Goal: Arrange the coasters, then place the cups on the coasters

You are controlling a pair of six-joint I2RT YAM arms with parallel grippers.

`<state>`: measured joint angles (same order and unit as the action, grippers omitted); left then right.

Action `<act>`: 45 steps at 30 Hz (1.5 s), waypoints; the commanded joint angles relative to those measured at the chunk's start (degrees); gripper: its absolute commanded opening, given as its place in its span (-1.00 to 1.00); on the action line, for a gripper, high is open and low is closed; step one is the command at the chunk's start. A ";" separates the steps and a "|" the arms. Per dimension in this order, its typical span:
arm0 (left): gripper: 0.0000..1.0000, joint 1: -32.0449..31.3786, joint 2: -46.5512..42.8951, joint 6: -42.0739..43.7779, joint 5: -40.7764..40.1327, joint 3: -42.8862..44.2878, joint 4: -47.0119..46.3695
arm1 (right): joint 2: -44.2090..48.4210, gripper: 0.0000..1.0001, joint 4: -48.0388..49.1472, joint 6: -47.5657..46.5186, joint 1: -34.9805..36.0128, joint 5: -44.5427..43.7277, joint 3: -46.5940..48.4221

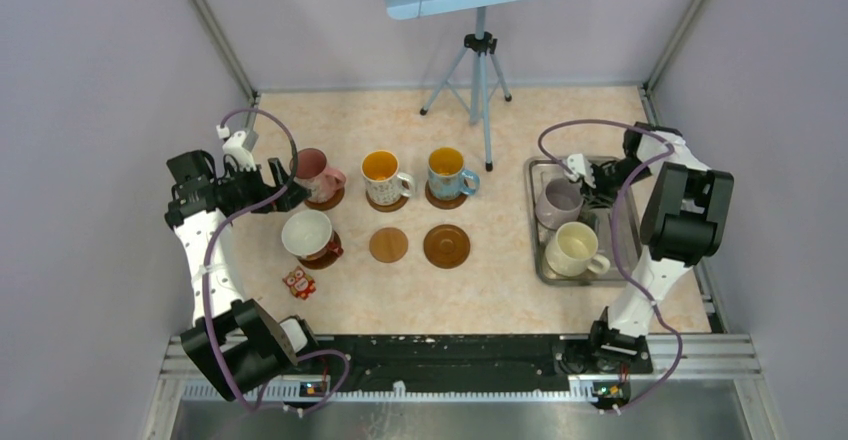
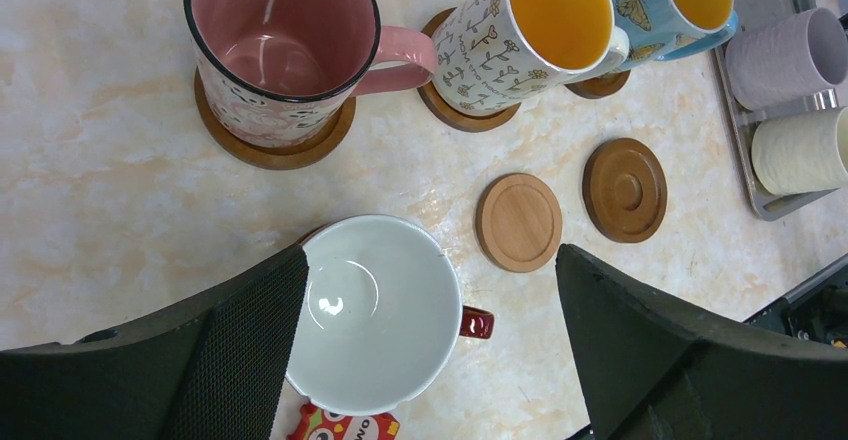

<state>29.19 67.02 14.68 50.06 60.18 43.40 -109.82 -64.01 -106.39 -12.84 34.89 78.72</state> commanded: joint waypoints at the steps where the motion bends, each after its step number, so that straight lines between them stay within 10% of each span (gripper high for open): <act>1: 0.97 -0.15 -0.71 -0.35 0.39 -0.47 -1.87 | 3.09 -0.52 -0.76 1.65 -1.23 5.56 -0.03; 8: 0.97 -0.16 -0.49 -1.08 0.13 -0.75 -2.41 | 5.41 -1.00 -4.33 3.73 -4.71 8.62 2.31; 24: 0.97 -0.12 -0.91 -2.72 -0.76 -0.66 -3.22 | 21.07 -1.00 7.76 46.78 -0.93 13.32 8.10; 45: 0.97 -0.10 -1.02 -4.25 0.00 0.02 -3.40 | 31.96 -1.00 25.47 86.88 55.94 -15.36 -2.30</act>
<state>29.19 67.02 11.07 49.01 59.57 42.00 -77.45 -49.60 -27.81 35.40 25.69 76.60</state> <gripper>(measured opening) 0.987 0.209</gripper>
